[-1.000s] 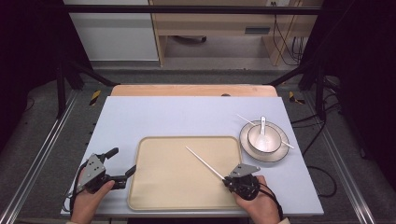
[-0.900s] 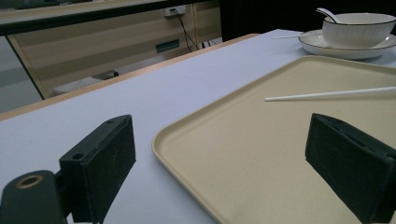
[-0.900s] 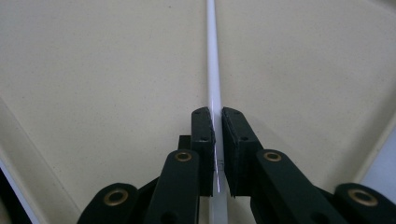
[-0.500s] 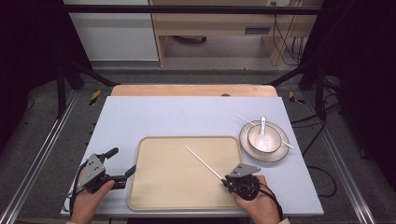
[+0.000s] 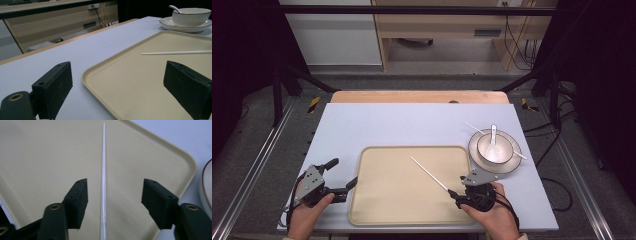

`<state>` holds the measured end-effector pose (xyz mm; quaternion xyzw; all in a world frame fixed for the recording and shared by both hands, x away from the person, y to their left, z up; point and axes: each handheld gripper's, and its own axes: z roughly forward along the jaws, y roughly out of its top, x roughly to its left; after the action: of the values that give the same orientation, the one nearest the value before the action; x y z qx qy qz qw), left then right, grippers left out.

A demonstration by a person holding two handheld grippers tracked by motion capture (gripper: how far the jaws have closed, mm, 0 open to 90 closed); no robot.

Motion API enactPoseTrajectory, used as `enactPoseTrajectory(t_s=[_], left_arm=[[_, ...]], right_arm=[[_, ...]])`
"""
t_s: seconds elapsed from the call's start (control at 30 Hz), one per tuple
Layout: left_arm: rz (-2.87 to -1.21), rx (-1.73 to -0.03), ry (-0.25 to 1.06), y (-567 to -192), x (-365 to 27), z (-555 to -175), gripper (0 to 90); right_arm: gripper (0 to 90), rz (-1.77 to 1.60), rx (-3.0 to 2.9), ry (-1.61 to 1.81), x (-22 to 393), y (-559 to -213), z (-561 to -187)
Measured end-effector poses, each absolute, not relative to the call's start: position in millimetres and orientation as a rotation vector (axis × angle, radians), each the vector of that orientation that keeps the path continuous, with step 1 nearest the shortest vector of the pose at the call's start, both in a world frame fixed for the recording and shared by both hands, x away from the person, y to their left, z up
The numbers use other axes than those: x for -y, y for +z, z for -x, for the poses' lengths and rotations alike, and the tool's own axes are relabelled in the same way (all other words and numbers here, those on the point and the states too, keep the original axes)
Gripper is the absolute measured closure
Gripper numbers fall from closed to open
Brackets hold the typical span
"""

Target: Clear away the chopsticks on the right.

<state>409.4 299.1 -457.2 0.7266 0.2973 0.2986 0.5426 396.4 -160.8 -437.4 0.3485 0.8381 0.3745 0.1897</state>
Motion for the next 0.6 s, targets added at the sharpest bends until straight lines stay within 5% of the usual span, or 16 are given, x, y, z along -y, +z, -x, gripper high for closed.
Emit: enactPoseTrajectory(t_s=[0.4, 0.6], left_arm=[[-1.723, -0.705, 0.709, -456.8, -299.2, -409.0, 8.0], [-1.726, -0.702, 0.710, -456.7, -299.1, -408.9, 8.0]], right_arm=[[13.4, -0.851, -2.256, 1.064, 181.4, -390.3, -403.3], [10.0, -0.856, -2.187, 1.054, 206.6, -372.1, -410.6]])
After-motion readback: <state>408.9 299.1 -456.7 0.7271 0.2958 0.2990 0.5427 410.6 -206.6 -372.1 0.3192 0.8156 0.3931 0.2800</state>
